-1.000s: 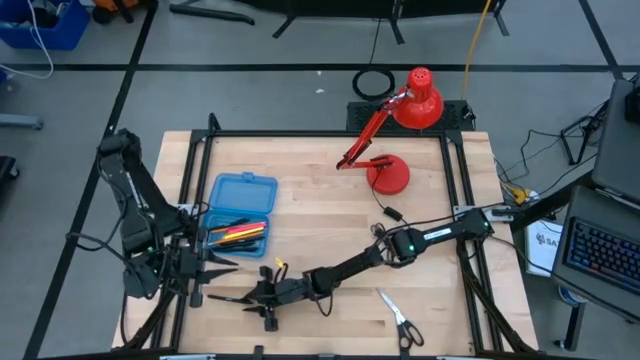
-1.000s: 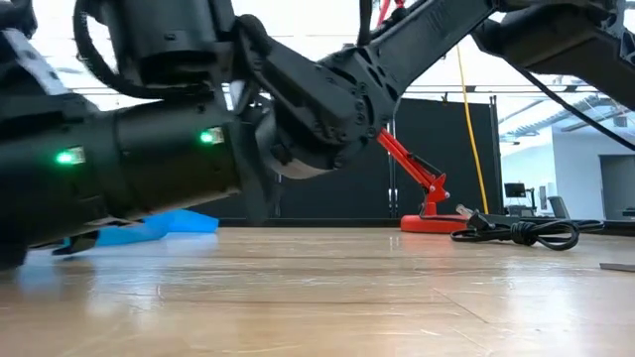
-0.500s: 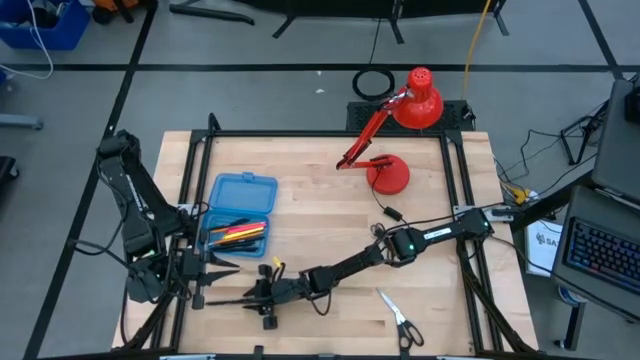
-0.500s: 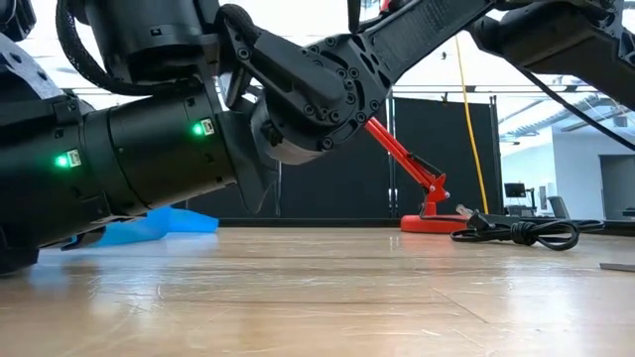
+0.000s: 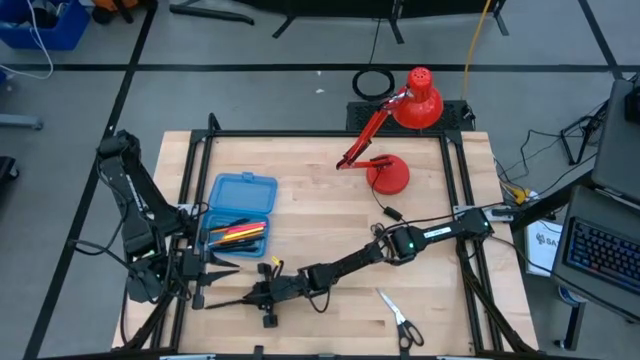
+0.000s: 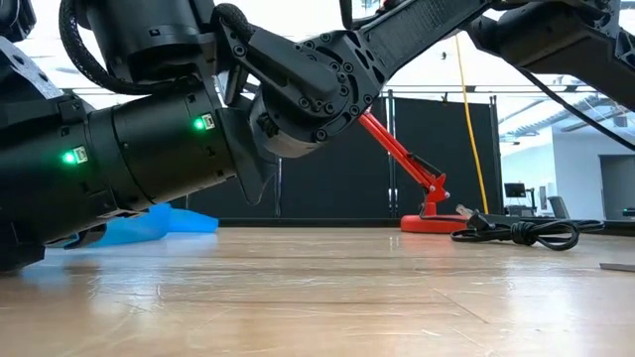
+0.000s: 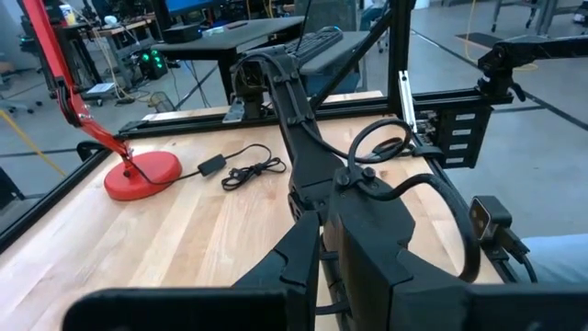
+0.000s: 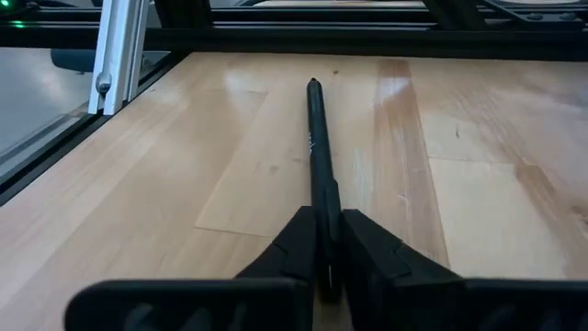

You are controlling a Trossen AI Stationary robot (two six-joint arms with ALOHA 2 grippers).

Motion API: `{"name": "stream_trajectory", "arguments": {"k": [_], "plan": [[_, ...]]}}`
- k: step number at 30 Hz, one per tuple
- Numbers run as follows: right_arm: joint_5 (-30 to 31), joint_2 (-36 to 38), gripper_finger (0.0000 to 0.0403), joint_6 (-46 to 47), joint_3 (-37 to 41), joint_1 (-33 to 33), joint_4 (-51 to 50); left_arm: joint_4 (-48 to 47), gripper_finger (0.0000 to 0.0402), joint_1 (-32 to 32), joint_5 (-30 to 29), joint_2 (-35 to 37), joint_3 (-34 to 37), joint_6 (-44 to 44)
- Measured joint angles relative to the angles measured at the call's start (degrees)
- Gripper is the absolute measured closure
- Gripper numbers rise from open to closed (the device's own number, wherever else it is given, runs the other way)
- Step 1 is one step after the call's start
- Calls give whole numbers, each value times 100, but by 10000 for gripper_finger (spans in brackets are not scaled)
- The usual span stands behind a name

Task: Pick & place school supplies into a supply box
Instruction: Put the black pen into the blue supply box

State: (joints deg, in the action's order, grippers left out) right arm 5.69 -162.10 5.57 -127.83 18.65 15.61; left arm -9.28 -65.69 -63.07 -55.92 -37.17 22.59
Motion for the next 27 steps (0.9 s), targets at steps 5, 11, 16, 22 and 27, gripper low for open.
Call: {"name": "stream_trajectory", "arguments": {"k": [5,11,16,22,27], "plan": [[20,0,381,-28,7,0,8,1,353,0,0,0,0,2],[57,-4,381,-267,20,17,202,2,353,-2,2,0,0,21],[70,-4,381,-326,22,17,253,2,353,-4,7,0,0,42],[159,164,381,-486,31,23,59,0,353,-4,104,0,1,41],[246,324,381,-664,37,42,-197,-2,353,-4,105,2,0,41]]}}
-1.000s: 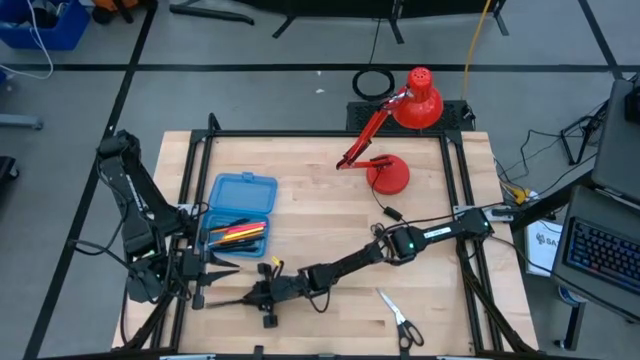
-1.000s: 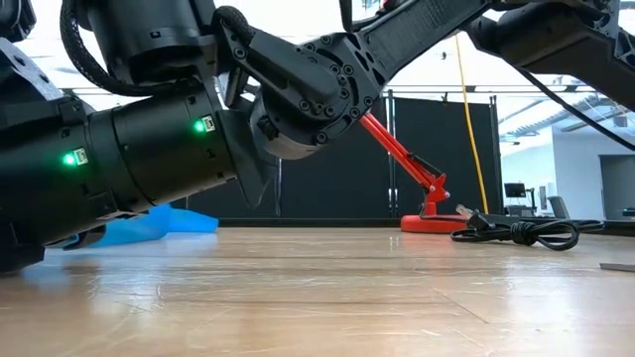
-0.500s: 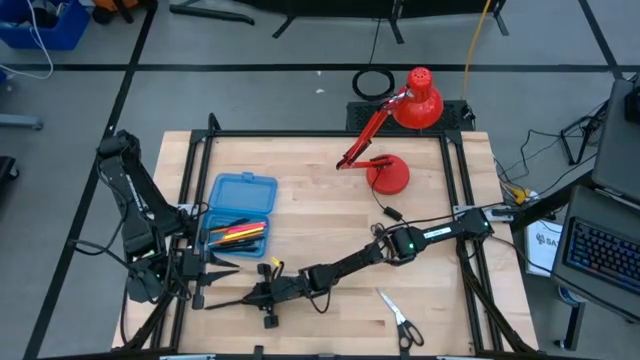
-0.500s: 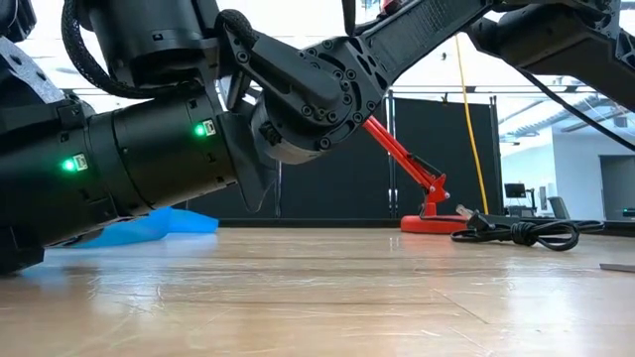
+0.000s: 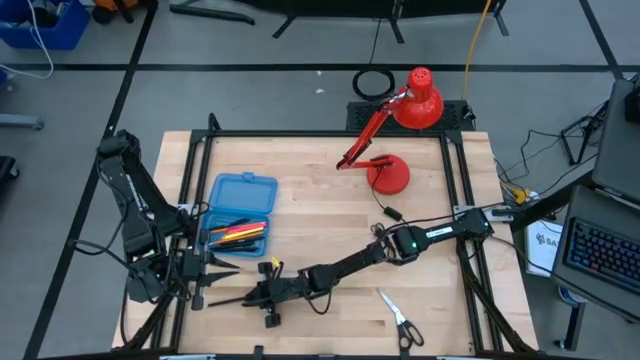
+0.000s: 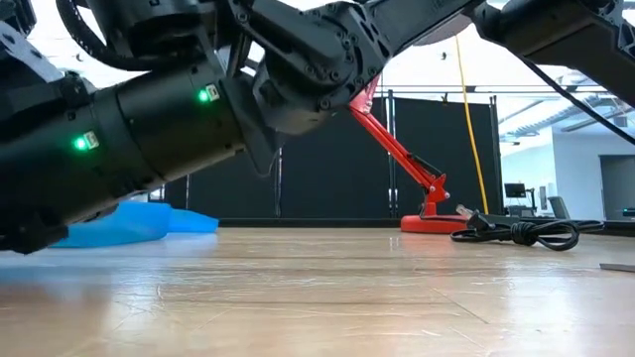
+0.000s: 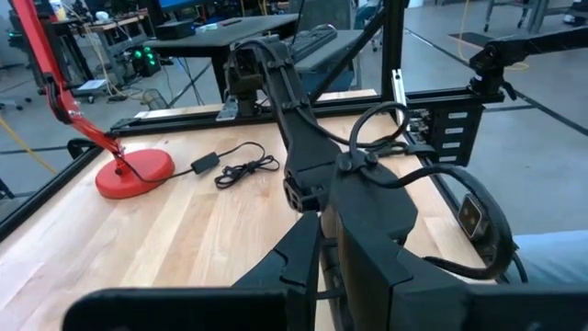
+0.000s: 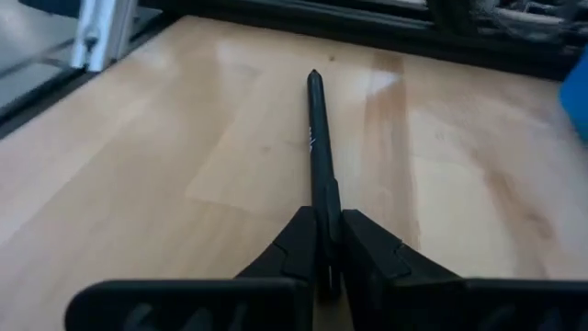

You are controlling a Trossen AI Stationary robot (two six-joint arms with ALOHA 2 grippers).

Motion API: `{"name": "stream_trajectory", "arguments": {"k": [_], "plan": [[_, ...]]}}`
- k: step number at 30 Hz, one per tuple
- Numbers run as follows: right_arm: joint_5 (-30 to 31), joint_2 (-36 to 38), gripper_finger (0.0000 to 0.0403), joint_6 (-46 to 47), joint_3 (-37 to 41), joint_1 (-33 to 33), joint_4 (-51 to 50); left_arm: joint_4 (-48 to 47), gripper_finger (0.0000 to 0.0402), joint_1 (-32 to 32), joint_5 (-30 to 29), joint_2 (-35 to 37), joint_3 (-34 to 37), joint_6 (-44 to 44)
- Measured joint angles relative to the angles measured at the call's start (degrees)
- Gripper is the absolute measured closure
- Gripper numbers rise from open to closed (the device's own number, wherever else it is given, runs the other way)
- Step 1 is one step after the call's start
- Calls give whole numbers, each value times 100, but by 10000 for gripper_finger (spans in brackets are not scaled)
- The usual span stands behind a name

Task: Pick & place school supplies into a supply box
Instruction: Put the black pen into the blue supply box

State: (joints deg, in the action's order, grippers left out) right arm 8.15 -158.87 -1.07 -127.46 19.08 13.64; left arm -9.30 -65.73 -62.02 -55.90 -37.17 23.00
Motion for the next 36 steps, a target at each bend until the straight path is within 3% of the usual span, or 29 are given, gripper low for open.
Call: {"name": "stream_trajectory", "arguments": {"k": [23,36], "plan": [[635,248,381,-684,-4,17,234,4,353,0,2,0,1,0],[1298,668,381,-1367,-15,-336,-508,15,353,2,2,-2,2,-2]]}}
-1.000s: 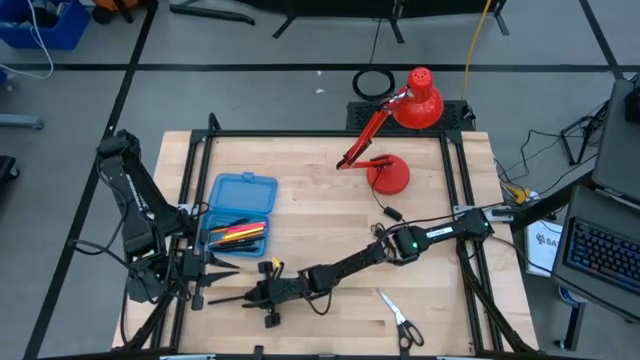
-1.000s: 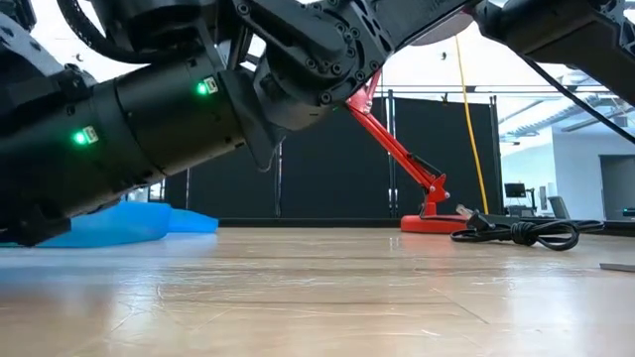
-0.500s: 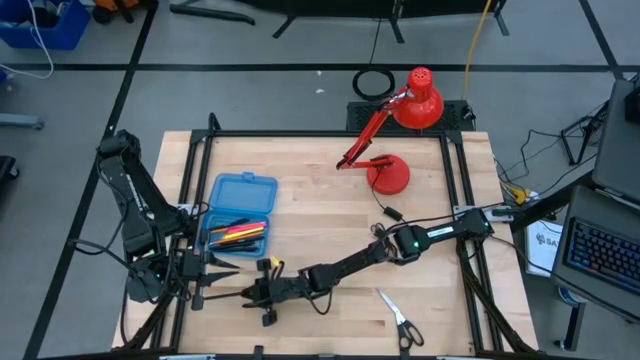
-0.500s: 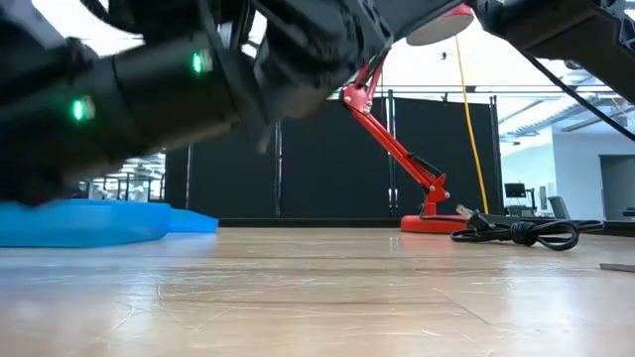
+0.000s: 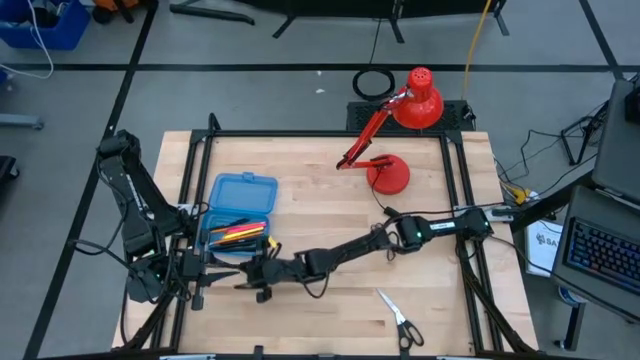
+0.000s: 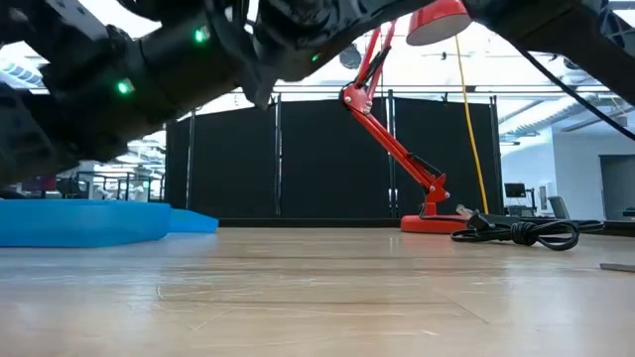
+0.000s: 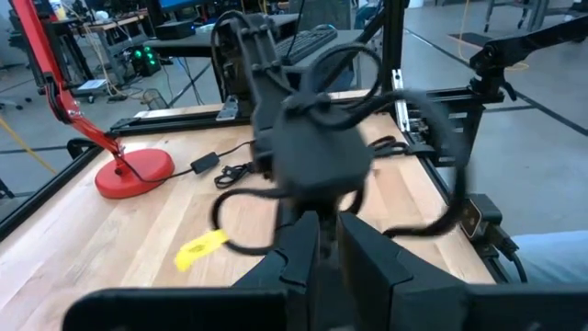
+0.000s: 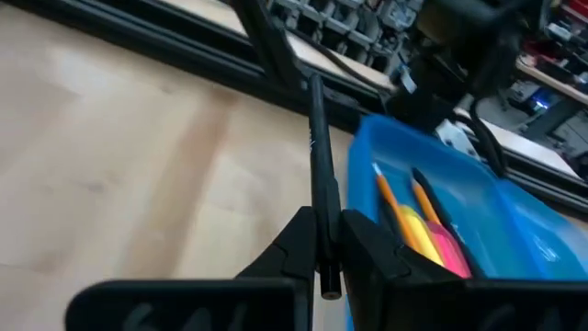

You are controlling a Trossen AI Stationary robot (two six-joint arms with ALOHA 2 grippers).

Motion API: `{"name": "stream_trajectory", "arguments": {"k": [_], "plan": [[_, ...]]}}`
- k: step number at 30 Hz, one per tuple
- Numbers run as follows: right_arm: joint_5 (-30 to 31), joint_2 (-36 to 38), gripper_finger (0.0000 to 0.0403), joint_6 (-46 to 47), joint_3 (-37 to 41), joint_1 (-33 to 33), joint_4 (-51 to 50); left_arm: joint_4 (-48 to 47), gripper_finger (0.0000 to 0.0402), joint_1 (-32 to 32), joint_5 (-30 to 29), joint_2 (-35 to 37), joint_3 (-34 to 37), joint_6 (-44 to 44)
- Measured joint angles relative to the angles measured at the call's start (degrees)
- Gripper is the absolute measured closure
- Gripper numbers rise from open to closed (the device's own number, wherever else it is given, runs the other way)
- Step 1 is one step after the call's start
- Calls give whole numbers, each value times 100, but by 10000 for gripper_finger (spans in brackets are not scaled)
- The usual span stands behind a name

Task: Pick & place school supplies into a supply box
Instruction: Put the black pen into the blue supply box

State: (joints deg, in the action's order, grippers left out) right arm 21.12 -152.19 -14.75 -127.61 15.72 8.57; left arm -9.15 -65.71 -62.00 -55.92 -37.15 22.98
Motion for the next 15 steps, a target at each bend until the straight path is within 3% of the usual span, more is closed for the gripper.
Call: {"name": "stream_trajectory", "arguments": {"k": [15], "plan": [[9,-4,381,41,0,-604,-74,-43,353,0,24,0,0,-34]]}}
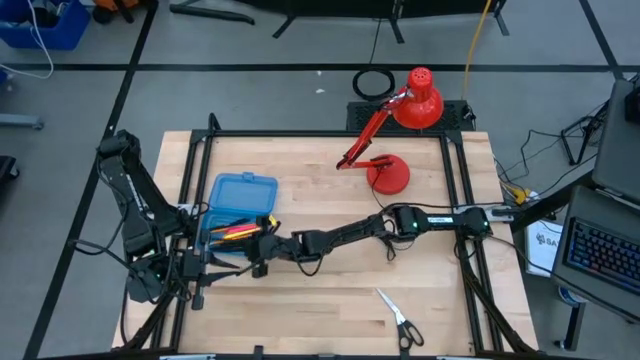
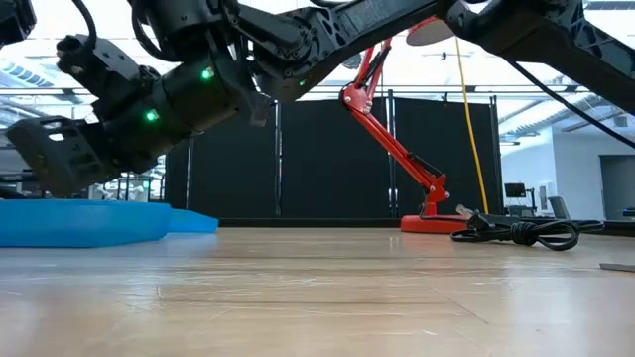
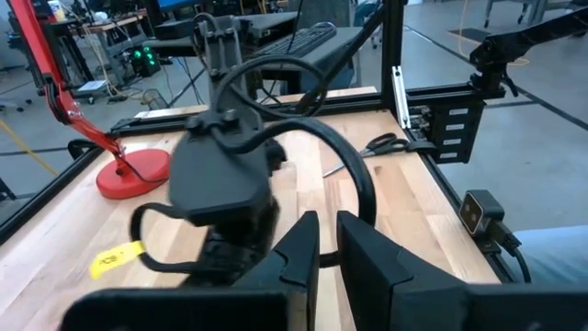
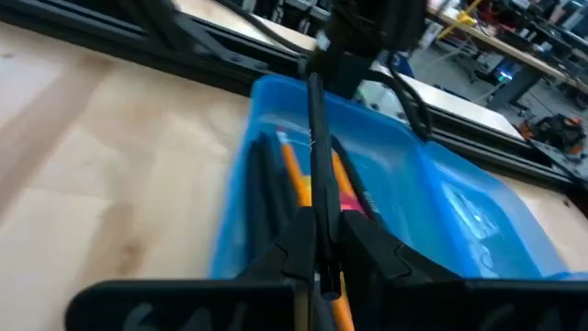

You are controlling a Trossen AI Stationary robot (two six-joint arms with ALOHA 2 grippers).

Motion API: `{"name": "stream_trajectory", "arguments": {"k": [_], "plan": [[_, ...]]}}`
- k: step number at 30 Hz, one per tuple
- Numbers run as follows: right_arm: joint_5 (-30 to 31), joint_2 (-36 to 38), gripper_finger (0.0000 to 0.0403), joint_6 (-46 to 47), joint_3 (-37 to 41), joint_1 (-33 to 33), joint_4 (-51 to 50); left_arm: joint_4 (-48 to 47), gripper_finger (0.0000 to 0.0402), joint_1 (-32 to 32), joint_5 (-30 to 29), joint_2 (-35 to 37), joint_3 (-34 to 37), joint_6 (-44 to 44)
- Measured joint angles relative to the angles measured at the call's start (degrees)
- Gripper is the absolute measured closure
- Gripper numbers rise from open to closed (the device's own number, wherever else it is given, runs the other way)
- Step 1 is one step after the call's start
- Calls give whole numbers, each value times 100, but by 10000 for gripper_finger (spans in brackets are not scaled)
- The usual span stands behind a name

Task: Pick & place school supplies into a supply box
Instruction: Put the black pen into the blue supply box, then put the black scissor into the supply box

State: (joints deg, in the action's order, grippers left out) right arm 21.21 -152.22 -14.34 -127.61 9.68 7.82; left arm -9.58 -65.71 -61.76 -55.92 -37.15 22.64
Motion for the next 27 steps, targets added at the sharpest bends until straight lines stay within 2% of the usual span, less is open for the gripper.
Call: {"name": "stream_trajectory", "arguments": {"k": [14,22,27], "plan": [[-8,0,371,584,0,-362,-168,-11,353,-2,3,0,0,4],[29,0,319,677,0,-387,-169,-11,353,2,-31,0,0,-82],[437,0,292,768,0,-387,-169,-11,353,28,-33,0,0,-139]]}}
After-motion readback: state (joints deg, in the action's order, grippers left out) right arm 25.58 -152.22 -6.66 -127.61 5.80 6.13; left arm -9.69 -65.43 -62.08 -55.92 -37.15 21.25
